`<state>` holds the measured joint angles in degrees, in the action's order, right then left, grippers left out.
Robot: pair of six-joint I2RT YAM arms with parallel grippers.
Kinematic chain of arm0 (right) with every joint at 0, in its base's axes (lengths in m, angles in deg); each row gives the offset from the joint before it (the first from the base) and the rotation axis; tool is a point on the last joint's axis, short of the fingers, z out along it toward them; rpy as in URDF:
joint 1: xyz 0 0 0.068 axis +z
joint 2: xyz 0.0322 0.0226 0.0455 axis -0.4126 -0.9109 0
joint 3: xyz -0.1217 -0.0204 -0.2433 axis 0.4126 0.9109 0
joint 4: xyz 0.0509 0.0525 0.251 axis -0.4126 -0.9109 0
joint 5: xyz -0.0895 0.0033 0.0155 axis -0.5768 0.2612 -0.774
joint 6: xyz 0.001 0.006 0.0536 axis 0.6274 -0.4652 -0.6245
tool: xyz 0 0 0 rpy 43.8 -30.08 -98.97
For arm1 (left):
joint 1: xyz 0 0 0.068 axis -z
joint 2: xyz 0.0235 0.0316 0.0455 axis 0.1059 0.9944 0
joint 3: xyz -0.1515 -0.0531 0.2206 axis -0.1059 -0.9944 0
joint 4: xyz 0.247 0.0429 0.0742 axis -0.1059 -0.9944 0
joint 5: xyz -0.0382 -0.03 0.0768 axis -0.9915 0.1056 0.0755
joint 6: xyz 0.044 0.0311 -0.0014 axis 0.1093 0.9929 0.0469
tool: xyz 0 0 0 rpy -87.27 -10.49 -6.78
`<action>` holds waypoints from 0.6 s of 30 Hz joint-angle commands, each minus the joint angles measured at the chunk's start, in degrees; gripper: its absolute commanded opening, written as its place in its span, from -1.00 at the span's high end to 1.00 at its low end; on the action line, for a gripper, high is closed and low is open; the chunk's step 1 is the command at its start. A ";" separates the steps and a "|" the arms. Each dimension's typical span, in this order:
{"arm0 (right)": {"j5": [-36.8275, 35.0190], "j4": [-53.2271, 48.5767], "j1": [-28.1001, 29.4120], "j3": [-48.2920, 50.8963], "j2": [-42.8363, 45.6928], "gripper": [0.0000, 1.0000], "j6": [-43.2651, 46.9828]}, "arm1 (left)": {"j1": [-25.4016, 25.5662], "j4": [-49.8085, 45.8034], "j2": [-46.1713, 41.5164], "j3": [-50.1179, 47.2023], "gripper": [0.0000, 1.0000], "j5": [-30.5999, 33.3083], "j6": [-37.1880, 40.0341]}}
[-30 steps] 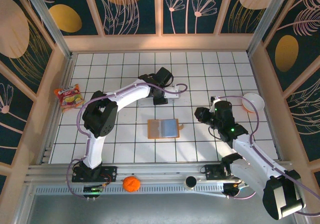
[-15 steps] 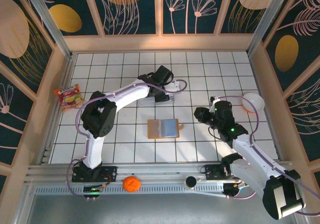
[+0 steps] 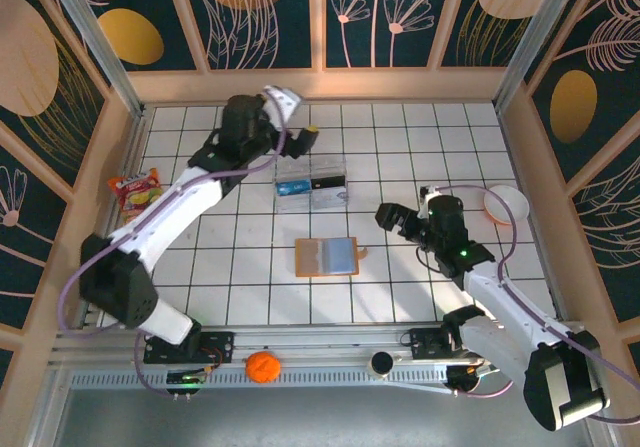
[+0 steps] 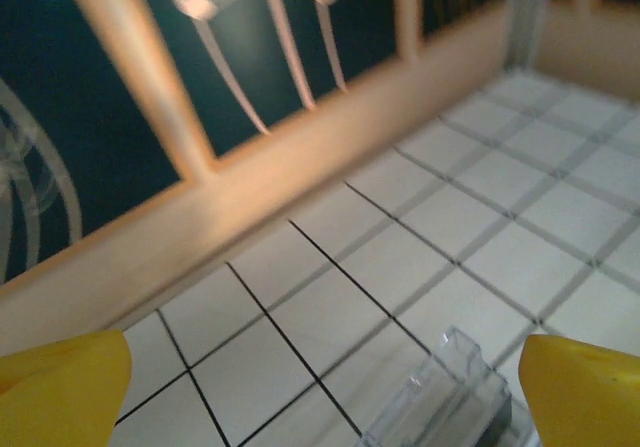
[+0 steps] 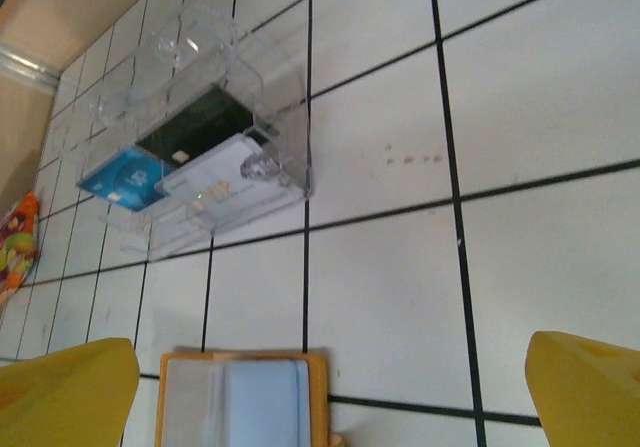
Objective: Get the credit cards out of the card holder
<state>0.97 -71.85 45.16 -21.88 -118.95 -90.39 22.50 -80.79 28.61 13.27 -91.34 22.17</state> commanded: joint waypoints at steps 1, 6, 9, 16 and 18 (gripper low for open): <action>-6.04 0.97 0.86 -3.17 -0.68 -0.98 2.29 | -1.60 14.95 -6.40 -11.58 -0.98 5.53 -14.96; -12.54 2.20 1.16 -4.34 -1.43 -0.99 -0.07 | -4.63 21.29 -17.57 -27.46 -0.98 24.07 -19.46; -13.97 4.43 1.14 -4.19 -2.20 -0.99 -2.14 | -10.84 22.72 -22.15 -34.10 -0.98 28.47 -22.05; -16.14 6.16 0.77 -5.21 -4.72 -0.98 0.37 | -20.38 30.74 -19.75 -43.51 -0.98 42.18 -17.13; -15.50 5.91 0.54 -6.42 -6.03 -0.98 3.24 | -22.44 31.51 -14.27 -43.21 -0.98 41.60 -16.49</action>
<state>-12.56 -68.41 45.82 -25.24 -123.83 -90.50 1.84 -55.40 9.37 -29.09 -54.86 3.75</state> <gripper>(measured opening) 0.990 0.988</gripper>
